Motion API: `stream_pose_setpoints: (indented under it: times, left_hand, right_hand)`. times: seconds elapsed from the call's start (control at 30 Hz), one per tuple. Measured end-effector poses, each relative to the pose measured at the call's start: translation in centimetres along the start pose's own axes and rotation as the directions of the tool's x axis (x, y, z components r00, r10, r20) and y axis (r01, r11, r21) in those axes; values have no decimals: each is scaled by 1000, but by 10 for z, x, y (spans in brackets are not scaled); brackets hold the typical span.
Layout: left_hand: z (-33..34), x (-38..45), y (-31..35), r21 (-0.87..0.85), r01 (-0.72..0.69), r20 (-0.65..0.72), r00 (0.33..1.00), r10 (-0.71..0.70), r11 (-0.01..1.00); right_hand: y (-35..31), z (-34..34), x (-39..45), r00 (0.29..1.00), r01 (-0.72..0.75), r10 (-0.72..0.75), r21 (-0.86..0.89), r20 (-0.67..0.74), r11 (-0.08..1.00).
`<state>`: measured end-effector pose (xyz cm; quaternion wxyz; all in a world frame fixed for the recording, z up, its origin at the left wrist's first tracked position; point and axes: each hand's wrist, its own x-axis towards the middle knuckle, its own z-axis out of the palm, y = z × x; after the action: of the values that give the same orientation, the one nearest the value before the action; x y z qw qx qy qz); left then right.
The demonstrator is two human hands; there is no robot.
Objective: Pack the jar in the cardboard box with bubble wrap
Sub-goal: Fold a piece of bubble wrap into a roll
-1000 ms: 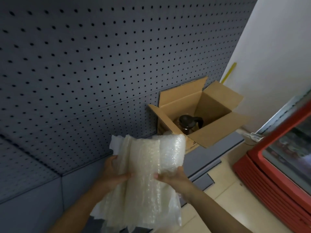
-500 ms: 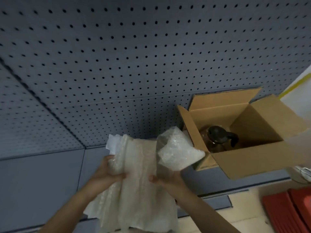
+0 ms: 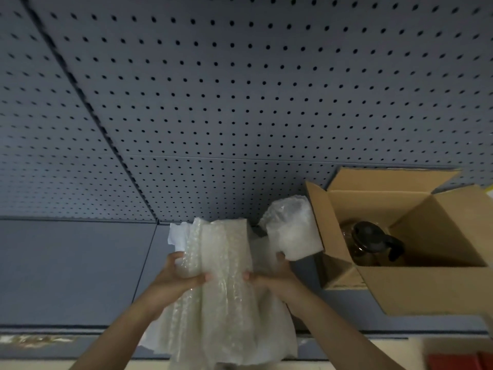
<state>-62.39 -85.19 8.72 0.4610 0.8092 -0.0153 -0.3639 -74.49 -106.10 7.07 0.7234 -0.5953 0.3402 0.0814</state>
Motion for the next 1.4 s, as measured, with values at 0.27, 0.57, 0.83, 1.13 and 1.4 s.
stream_pose_setpoints:
  times: [0.27,0.57,0.83,1.13,1.4]
  left_hand:
    - [3,11,8,-13,-29,40,999,29,999]
    - [5,24,3,-22,-30,37,999,31,999]
    - [8,41,-4,-50,42,30,999,-40,998]
    - [9,61,-8,-55,102,-55,993,-105,993]
    - [-5,60,-5,232,66,-161,986,-28,970]
  right_hand:
    - [-6,1,0,994,26,-23,21,-107,999]
    - [-10,1,-1,981,53,-58,-35,-184,998]
    - [-9,-1,-6,970,9,-33,-100,-239,995]
    - [-17,1,-13,951,-124,-46,-515,-305,848]
    - [-3,-1,-14,915,-234,-99,-714,-391,660]
